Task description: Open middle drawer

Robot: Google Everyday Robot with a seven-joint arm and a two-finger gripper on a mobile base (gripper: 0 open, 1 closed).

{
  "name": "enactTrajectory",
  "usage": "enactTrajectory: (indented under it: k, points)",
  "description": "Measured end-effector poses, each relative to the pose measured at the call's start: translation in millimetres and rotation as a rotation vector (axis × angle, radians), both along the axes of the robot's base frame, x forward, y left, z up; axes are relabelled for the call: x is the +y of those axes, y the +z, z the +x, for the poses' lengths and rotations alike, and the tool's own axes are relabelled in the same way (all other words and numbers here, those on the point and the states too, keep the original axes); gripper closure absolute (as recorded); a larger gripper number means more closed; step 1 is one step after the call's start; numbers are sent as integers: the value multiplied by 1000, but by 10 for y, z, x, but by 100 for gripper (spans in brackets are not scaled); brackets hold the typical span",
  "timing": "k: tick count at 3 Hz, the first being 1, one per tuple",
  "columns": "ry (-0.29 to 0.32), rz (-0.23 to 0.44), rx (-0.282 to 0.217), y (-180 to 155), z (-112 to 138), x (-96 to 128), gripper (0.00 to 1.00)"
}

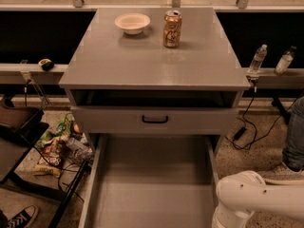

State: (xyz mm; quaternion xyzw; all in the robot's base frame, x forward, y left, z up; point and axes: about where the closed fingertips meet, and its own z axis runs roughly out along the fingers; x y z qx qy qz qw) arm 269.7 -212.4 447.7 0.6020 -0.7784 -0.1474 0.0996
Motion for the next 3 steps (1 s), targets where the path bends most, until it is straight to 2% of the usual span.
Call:
enactTrajectory:
  k: [1, 2, 3]
  points:
    - [-66, -28, -23, 504, 27, -266, 0]
    - [-153, -65, -99, 1451, 190, -687, 0]
    - [-200, -90, -189, 2517, 307, -996, 0]
